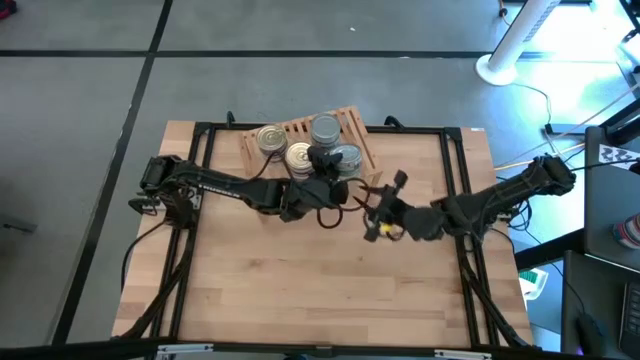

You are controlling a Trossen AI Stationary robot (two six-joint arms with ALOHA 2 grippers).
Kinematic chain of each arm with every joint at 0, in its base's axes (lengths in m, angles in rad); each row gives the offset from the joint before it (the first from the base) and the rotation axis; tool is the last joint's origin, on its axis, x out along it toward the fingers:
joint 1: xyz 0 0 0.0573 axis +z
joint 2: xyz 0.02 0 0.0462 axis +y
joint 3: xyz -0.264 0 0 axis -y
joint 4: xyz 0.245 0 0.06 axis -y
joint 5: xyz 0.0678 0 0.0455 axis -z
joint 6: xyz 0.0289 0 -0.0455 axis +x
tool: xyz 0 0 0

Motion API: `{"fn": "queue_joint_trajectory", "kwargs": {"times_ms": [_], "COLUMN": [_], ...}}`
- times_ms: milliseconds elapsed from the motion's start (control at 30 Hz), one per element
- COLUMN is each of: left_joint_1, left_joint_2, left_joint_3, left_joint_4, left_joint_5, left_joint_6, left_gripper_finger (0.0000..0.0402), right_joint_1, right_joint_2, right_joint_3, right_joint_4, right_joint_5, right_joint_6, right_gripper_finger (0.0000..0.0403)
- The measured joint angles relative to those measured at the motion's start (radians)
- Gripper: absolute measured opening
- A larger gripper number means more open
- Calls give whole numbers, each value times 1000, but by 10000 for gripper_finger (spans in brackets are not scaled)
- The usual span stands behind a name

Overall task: Stack canned seafood by type on shelf
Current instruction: Stack the green tuna can on top of the green tuna can on the shelf

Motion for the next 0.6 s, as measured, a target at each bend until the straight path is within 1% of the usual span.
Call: {"fn": "queue_joint_trajectory", "kwargs": {"times_ms": [100, 233, 333, 500, 600], "left_joint_1": [0, 0, 0, 0, 0], "left_joint_2": [1, 1, 1, 1, 1], "left_joint_3": [0, 0, 0, 0, 0], "left_joint_4": [-1, -1, -20, -75, -92], "left_joint_5": [2, 12, 54, 71, 70], "left_joint_6": [1, 1, -16, -43, -44], "left_gripper_finger": [140, 141, 144, 140, 141], "right_joint_1": [-57, -99, -108, -105, -105], "right_joint_2": [0, 0, 0, 0, 0], "right_joint_3": [0, 0, 0, 0, 0], "right_joint_4": [3, 8, 30, 61, 71], "right_joint_5": [-79, -106, -117, -237, -226], "right_joint_6": [-19, -83, -101, -170, -173], "right_gripper_finger": [131, 131, 131, 131, 131]}}
